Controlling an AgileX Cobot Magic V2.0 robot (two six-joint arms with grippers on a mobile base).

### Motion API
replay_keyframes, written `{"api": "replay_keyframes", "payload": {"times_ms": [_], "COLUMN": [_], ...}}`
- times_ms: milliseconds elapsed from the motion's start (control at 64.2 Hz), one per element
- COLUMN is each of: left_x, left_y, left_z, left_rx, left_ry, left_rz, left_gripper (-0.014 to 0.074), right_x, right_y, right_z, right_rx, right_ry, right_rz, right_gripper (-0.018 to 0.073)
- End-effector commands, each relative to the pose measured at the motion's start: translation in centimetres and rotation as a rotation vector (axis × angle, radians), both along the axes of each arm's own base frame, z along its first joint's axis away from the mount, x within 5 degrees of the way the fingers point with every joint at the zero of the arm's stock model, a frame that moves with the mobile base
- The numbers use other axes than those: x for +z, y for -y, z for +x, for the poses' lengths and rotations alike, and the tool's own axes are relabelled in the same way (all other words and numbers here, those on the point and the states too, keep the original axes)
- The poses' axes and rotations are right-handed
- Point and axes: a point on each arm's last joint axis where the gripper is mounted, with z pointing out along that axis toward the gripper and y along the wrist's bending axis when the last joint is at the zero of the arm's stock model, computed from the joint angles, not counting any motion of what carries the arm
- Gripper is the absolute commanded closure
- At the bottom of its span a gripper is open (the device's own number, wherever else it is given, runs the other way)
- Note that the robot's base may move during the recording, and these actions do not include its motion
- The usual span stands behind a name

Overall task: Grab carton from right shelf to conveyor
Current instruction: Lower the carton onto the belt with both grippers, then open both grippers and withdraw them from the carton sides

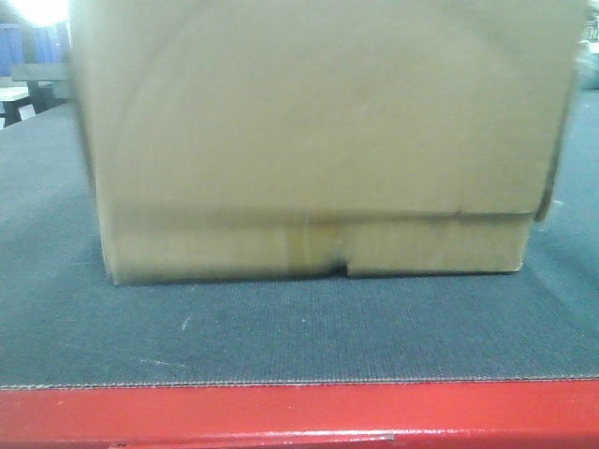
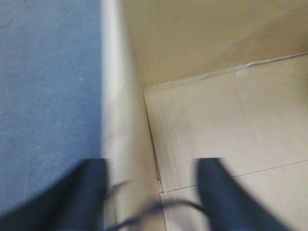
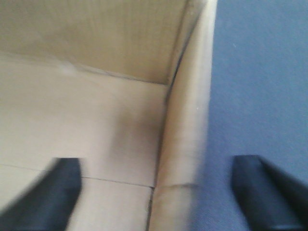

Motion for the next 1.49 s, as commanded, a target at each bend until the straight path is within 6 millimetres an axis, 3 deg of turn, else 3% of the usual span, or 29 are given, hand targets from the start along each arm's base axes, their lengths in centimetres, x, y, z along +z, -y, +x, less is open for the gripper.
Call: {"api": "replay_keyframes", "payload": {"times_ms": [0,16,156,296,374,529,669,716,903,1058,1261,1479], "left_x": [0.3,0.3,0.9,3.5,5.6,8.7,9.0,8.4,5.6,1.5,-3.3,-5.5], "left_y": [-0.3,-0.4,-1.0,-1.9,-3.0,-6.2,-10.4,-11.7,-15.9,-17.5,-16.8,-16.2], "left_z": [-0.2,-0.3,-1.3,-3.1,-4.4,-7.7,-10.3,-11.1,-14.7,-17.3,-20.8,-24.7], "left_rx": [0.011,0.018,0.031,0.009,0.007,0.036,0.112,0.14,0.257,0.317,0.234,0.143], "left_ry": [-0.008,-0.017,-0.054,0.006,0.068,0.168,0.238,0.244,0.303,0.296,0.294,0.477], "left_rz": [0.003,0.007,0.024,0.017,0.002,-0.047,-0.07,-0.079,-0.165,-0.188,-0.186,-0.154], "left_gripper": [0.0,-0.0036,0.0041,0.0041,0.0041,0.0083,0.0226,0.0297,0.0635,0.0592,0.0593,0.0593], "right_x": [1.1,1.2,2.9,5.2,6.3,7.4,6.9,6.5,2.9,-0.3,-4.1,-5.8], "right_y": [0.1,0.1,0.5,1.5,2.6,6.0,9.5,10.4,12.2,12.2,12.1,12.0], "right_z": [-0.3,-0.4,-1.3,-3.1,-4.1,-5.5,-6.7,-7.3,-9.3,-11.8,-15.6,-19.8], "right_rx": [0.009,0.009,0.006,-0.006,-0.032,-0.132,-0.247,-0.277,-0.332,-0.316,-0.294,-0.267], "right_ry": [0.041,0.041,0.074,0.125,0.131,0.103,0.06,0.052,0.013,0.034,0.107,0.307], "right_rz": [0.002,0.002,0.014,0.033,0.034,0.02,0.004,0.001,-0.01,-0.006,0.01,0.051], "right_gripper": [-0.0006,-0.0003,0.0,0.0005,0.0052,0.031,0.0596,0.0648,0.0628,0.0628,0.0628,0.0628]}}
